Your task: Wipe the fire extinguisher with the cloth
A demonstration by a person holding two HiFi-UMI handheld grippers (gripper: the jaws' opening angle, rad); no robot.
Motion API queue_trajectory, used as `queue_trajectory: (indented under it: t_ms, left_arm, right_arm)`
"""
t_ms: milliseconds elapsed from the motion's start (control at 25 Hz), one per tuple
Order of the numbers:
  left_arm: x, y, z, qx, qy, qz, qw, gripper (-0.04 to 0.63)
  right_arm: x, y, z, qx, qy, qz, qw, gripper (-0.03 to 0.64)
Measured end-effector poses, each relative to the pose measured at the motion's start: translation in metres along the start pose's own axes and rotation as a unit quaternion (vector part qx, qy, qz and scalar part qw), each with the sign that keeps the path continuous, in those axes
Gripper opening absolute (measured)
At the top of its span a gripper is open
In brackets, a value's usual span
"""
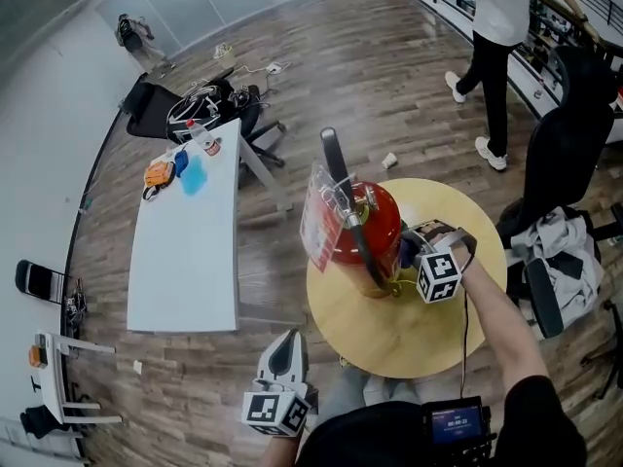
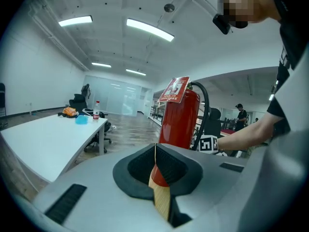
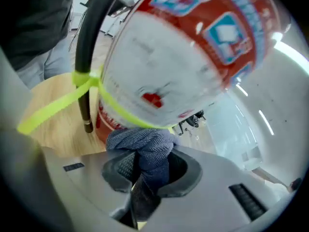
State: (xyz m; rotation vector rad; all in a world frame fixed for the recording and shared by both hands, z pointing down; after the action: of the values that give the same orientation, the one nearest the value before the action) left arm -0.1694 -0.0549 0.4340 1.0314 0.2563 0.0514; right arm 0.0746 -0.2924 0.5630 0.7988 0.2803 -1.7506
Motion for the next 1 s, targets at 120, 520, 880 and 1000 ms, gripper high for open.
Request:
queue_trajectory:
  t_ms: [120,520,880,1000]
  left_arm:
    - [-0.003,0.0,0.001,-0.004,-0.006,-0.002,1.0,0.023]
    - [0.001,-0.001,0.008,-0.005,0.007,0.007,0.9999,0.023]
    - [-0.004,-0.004,-0.002,0.022,0.007,0.001,0.9997,0.023]
    - [0.0,-0.006,-0.003,0.034,0.017,-0.001,0.9993,0.023]
  right_arm:
    - [-0.025,0.006,0.013,-0.007,-0.022,0.027,0.999,0.094]
    - [-0.088,0.014,0.035,-0.011,-0.12,0.063,0.991,0.094]
    - [0.019,-0.005,-0.038,0.024,0.007,-0.037,0.999,0.094]
    - [0.067,-0.02,-0.091,0.058,0.083,-0.046,0.994,0.094]
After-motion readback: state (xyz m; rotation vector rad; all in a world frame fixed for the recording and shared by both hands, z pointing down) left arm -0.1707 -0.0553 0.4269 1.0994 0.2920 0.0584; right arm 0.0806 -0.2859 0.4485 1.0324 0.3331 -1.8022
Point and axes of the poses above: the fingertips, and each gripper's own axes: z forward along the fingers, x to its right, y out of its underside, the point moved 8 cm from there along -z, backward along the fingers, and after that the axes turned 13 degrees about -x, right-handed, at the moved point
